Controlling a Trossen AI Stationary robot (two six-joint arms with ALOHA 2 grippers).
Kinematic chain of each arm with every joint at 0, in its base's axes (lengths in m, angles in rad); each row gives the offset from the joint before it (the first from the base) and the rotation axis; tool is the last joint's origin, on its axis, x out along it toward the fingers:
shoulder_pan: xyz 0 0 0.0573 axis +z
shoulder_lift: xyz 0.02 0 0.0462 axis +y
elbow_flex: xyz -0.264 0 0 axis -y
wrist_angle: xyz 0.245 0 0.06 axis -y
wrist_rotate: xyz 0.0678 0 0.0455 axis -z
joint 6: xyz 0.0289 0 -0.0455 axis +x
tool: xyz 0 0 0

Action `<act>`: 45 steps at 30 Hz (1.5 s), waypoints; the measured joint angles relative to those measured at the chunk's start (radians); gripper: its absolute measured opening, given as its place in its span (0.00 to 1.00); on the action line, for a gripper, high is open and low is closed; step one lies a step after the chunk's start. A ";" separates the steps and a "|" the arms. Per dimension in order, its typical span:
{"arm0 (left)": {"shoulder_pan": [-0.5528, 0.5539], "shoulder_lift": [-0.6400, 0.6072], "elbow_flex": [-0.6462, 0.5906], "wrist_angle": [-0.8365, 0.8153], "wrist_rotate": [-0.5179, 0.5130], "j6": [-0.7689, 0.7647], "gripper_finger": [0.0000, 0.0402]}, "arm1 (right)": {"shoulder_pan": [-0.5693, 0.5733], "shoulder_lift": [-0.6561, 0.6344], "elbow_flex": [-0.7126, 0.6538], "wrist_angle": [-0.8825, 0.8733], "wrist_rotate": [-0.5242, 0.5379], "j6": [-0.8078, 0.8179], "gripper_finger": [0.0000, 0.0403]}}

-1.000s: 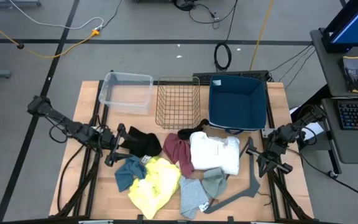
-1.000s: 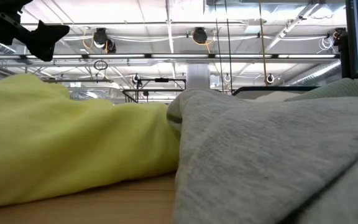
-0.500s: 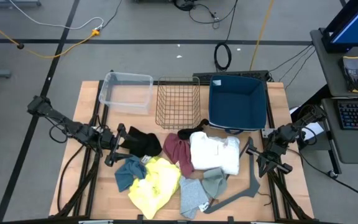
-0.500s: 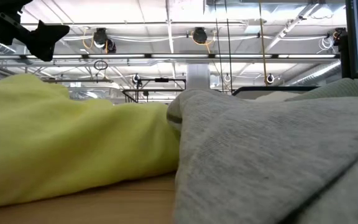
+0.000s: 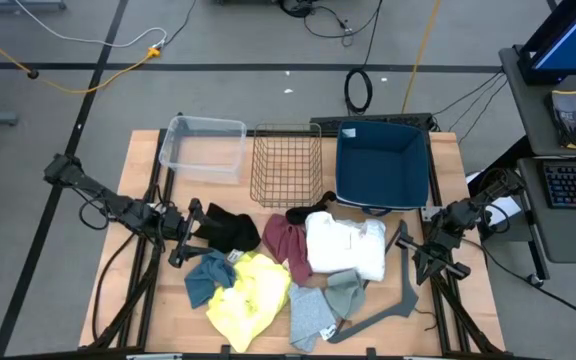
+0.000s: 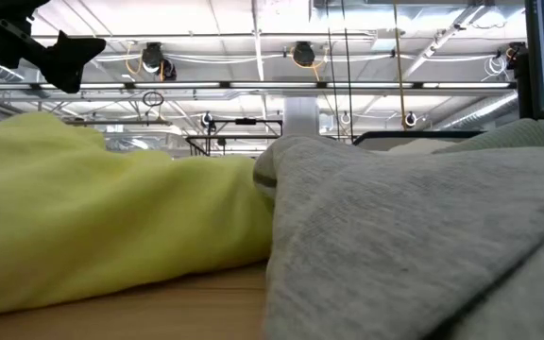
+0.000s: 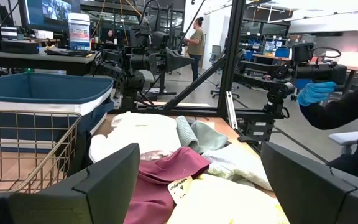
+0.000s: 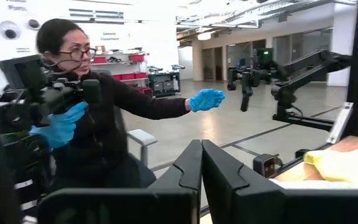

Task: Pick & Place Cloths
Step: Put the gray sock into the transparent bin

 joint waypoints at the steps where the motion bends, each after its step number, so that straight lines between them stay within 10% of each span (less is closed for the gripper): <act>1: 0.000 0.000 0.000 0.000 0.000 0.000 0.85 | 0.000 0.000 0.000 0.000 0.024 0.000 0.01; 16: 0.000 0.000 0.000 0.000 -0.014 0.006 0.85 | 0.000 0.013 0.000 -0.084 0.607 -0.233 0.01; 45: 0.000 0.000 0.000 0.009 -0.026 0.018 0.85 | 0.000 0.330 0.010 0.128 0.614 -0.343 0.06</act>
